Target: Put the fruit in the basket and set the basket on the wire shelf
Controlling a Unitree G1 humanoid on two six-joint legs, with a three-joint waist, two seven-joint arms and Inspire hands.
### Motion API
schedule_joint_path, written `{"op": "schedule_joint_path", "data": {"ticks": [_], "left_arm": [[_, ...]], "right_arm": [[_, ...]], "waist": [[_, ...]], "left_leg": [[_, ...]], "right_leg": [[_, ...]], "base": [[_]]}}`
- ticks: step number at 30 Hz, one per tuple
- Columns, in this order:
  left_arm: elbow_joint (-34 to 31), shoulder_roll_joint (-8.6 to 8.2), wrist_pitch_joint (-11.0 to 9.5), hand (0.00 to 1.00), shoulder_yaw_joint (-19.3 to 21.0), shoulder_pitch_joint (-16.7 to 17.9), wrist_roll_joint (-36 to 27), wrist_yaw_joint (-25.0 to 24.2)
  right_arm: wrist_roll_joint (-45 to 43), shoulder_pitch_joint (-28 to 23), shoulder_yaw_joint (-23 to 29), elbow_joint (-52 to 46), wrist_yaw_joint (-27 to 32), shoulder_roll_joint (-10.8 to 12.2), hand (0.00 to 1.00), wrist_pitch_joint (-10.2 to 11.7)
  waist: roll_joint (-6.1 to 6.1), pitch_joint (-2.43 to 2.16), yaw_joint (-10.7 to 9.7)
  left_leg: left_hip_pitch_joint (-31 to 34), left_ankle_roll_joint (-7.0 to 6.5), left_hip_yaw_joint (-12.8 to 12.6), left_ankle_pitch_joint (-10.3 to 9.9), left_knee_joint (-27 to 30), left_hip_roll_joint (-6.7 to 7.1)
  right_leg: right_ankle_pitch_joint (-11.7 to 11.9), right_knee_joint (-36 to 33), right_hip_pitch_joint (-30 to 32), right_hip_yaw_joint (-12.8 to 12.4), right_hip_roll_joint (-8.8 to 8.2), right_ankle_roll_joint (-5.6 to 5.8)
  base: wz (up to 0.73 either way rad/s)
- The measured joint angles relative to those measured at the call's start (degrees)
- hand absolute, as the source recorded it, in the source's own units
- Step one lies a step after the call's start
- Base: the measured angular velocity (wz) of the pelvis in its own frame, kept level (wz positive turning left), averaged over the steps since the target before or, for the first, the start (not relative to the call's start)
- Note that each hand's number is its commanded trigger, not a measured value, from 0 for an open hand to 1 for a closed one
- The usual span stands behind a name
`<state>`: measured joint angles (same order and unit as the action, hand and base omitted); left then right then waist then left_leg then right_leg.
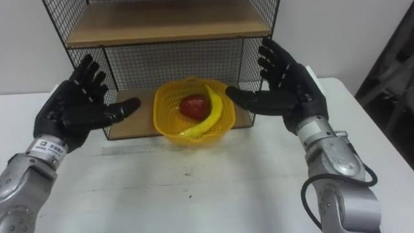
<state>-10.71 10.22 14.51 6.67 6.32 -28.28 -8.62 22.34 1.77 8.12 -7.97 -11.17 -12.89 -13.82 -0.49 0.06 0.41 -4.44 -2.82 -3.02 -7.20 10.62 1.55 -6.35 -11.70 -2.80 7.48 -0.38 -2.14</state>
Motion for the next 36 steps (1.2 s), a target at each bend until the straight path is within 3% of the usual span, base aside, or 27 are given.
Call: {"op": "schedule_joint_path", "data": {"ticks": [5, 7, 9, 12, 15, 17, 20, 21, 27, 30, 32, 34, 35, 36], "left_arm": [[-1.67, 2.21, 0.02, 0.00, 0.57, 2.96, 2.91, -2.14], [-3.45, 2.43, 0.02, 0.00, 2.56, 4.47, 1.61, -3.24], [-4.50, 2.56, 0.04, 0.00, 4.11, 4.65, 0.75, -4.85], [-6.20, 3.06, 0.02, 0.00, 8.26, 6.41, -1.51, -7.09], [-8.11, 4.45, 0.02, 0.00, 9.95, 8.24, -3.78, -8.15], [-10.67, 4.48, -0.04, 0.00, 11.58, 9.90, -4.19, -8.24], [-13.52, 4.54, -1.79, 0.00, 13.68, 10.94, -5.93, -8.31], [-13.62, 4.62, -2.71, 0.00, 14.86, 10.96, -5.80, -8.29], [-13.92, 6.27, -4.65, 0.00, 27.33, 11.02, -6.02, -4.93], [-15.64, 6.72, -5.99, 0.00, 34.32, 11.04, -10.36, -1.45], [-16.87, 7.82, -8.10, 0.00, 38.69, 11.06, -12.34, 0.83], [-17.92, 9.74, -11.59, 0.00, 45.07, 11.14, -17.38, 4.05], [-17.97, 10.18, -12.60, 0.00, 46.57, 11.16, -18.98, 5.44], [-18.19, 11.27, -14.03, 0.00, 49.45, 11.16, -21.80, 8.66]], "right_arm": [[0.12, -4.71, 0.48, -3.95, -1.47, -3.01, 0.00, 0.04], [0.29, -5.50, 0.87, -4.63, -1.87, -4.31, 0.00, 0.04], [0.30, -7.77, 2.89, -6.63, -2.12, -4.34, 0.00, 0.05], [2.03, -11.12, 6.44, -8.68, -2.58, -4.43, 0.00, 0.05], [4.58, -13.38, 8.89, -10.08, -2.01, -4.46, 0.00, 0.05], [4.62, -14.01, 9.62, -11.20, -1.54, -4.50, 0.00, 0.08], [4.65, -14.10, 11.98, -11.64, 0.13, -4.74, 0.00, 0.36], [4.60, -14.12, 13.25, -11.63, 0.77, -5.11, 0.00, 0.59], [4.88, -15.65, 23.65, -14.35, 6.22, -5.98, 0.00, 2.41], [4.70, -15.83, 29.80, -16.80, 9.16, -6.58, 0.00, 3.40], [4.02, -15.85, 33.32, -17.74, 12.01, -8.06, 0.00, 5.03], [4.01, -16.16, 38.62, -18.46, 15.82, -9.01, 0.00, 7.69], [4.19, -16.45, 39.95, -18.72, 17.09, -9.45, 0.00, 8.23], [4.07, -16.78, 42.49, -18.84, 19.57, -10.32, 0.00, 9.25]], "waist": [[0.07, -0.19, 0.17], [0.32, -0.81, 0.59], [0.35, -0.89, 0.92], [0.46, -0.84, 1.29], [0.45, -0.78, 1.62], [0.42, -0.64, 1.10], [0.22, -0.03, 1.17], [0.58, -0.17, 1.29], [0.67, -0.15, 1.28], [0.70, -0.14, 1.14], [1.01, -0.47, 1.28], [1.00, -0.83, 1.42], [0.84, -0.75, 1.43], [1.12, -0.97, 1.65]], "left_leg": [[0.00, -0.03, -0.22, -0.04, -0.02, -0.03], [0.14, -0.01, -1.49, -0.04, -0.35, -0.34], [0.13, 0.02, -1.50, -0.02, -0.34, -0.39], [-0.05, 0.11, -1.60, -0.07, -0.35, -0.52], [-0.19, 0.21, -1.64, -0.14, -0.41, -0.69], [0.00, 0.12, -1.56, -0.27, -0.42, -0.76], [0.59, 0.13, -1.52, -0.28, -0.42, -0.82], [0.86, 0.14, -1.52, -0.29, -0.35, -0.83], [1.83, 0.46, -1.18, -0.09, -0.17, -0.84], [2.21, 0.60, -0.90, -0.51, 0.80, -0.92], [2.48, 0.39, -0.87, -0.94, 1.26, -0.98], [2.60, 0.39, -0.67, -0.93, 1.25, -0.95], [2.62, 0.41, -0.64, -0.92, 1.25, -0.93], [2.65, 0.46, -0.65, -0.89, 1.27, -0.91]], "right_leg": [[-0.11, 0.02, 0.17, -0.67, 0.18, -0.18], [0.18, 0.00, 0.82, -1.15, 0.36, -0.36], [0.41, 0.03, 0.66, -1.08, 0.34, -0.11], [0.31, -0.04, 0.61, -1.35, 0.49, -0.29], [0.03, -0.06, 0.52, -1.29, 0.64, -0.72], [-0.06, -0.05, 0.63, -1.14, 0.68, -0.84], [-0.12, -0.02, 0.97, -1.03, 0.69, -0.89], [-0.12, -0.01, 1.26, -0.95, 0.67, -0.89], [0.01, 0.07, 1.87, -0.71, 0.73, -0.74], [-0.24, -0.09, 1.83, -0.30, 0.69, -1.03], [-0.29, -0.05, 1.80, -0.31, 0.75, -1.00], [-0.35, -0.04, 1.89, -0.31, 0.74, -0.93], [-0.41, -0.10, 1.92, -0.32, 0.73, -0.90], [-0.56, -0.29, 2.05, -0.48, 0.75, -0.83]], "base": [[-0.06], [-0.23], [-0.04], [-0.03], [-0.01], [0.00], [0.00], [0.00], [0.03], [0.03], [0.00], [0.02], [0.00], [0.00]]}}
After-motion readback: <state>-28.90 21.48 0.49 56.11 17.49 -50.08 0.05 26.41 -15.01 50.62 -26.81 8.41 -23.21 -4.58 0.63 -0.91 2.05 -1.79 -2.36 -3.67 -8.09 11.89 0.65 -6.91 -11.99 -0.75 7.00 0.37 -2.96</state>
